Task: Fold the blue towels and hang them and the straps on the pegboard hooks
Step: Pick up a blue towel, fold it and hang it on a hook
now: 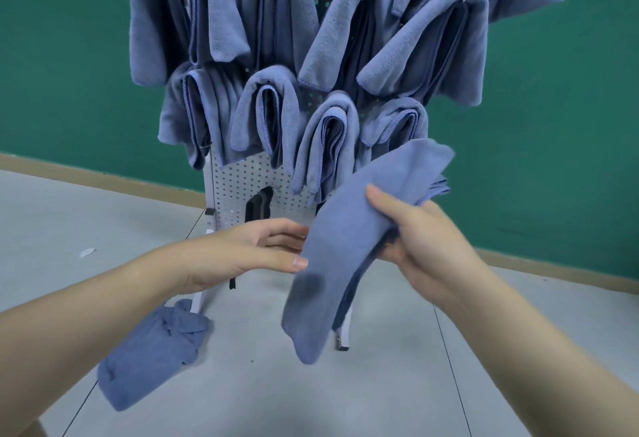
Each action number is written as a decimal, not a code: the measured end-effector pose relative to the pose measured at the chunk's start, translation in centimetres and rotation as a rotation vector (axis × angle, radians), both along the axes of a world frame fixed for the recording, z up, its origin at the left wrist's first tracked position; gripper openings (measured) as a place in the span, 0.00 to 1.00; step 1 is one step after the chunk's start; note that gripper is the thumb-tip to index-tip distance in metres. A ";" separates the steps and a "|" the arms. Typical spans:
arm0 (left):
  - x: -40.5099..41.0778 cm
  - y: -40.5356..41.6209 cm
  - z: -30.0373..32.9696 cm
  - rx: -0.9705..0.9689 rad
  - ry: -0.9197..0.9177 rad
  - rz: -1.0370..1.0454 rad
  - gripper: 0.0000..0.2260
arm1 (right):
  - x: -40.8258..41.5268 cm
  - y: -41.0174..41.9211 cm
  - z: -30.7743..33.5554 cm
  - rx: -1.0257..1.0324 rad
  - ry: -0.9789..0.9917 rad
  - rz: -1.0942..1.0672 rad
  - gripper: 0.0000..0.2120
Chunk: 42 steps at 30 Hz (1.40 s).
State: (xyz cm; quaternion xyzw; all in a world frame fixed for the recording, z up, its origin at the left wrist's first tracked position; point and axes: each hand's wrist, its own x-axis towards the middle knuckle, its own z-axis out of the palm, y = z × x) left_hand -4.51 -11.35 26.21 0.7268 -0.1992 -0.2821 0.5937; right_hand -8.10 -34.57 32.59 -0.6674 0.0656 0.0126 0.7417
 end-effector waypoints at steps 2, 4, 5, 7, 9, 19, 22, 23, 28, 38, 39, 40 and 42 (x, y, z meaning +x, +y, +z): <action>0.1 -0.5 -0.2 -0.034 -0.009 0.003 0.23 | -0.1 1.2 -0.9 0.011 0.039 0.055 0.12; 0.3 -0.7 -0.3 -0.068 -0.005 0.024 0.21 | 0.1 1.9 -1.3 0.090 0.066 0.055 0.12; 0.6 -0.8 -0.3 -0.083 0.004 0.040 0.20 | 0.4 2.1 -1.3 0.147 0.077 0.037 0.11; 1.2 -0.6 -0.2 -0.098 0.028 0.072 0.19 | 1.2 2.0 -1.1 0.258 0.104 -0.002 0.12; 1.8 -0.2 -0.1 -0.091 0.056 0.073 0.15 | 2.0 1.5 -0.6 0.325 0.140 -0.035 0.13; 6.1 0.9 -0.7 -0.194 -0.014 0.306 0.19 | 5.5 0.8 -1.3 0.429 0.237 -0.170 0.12; 7.7 0.3 -0.9 -0.242 -0.047 0.382 0.14 | 6.5 0.8 -2.2 0.425 0.223 -0.192 0.15; 8.0 -0.1 -1.0 -0.243 -0.054 0.412 0.09 | 6.7 0.9 -2.5 0.428 0.227 -0.191 0.16; 8.8 -2.0 -2.6 -0.255 0.003 0.508 0.13 | 7.3 1.6 -4.3 0.417 0.278 -0.197 0.17; 8.4 -2.9 -1.7 -0.357 0.205 0.426 0.15 | 7.3 1.6 -5.4 0.463 0.296 -0.379 0.15; 8.3 -3.0 -1.5 -0.363 0.253 0.426 0.14 | 7.2 1.8 -5.4 0.479 0.298 -0.390 0.14; 8.3 -3.0 -1.4 -0.359 0.276 0.420 0.13 | 7.1 2.0 -5.4 0.496 0.300 -0.398 0.13; 8.3 -3.2 -1.5 -0.332 0.260 0.376 0.14 | 6.8 2.4 -5.3 0.511 0.307 -0.408 0.12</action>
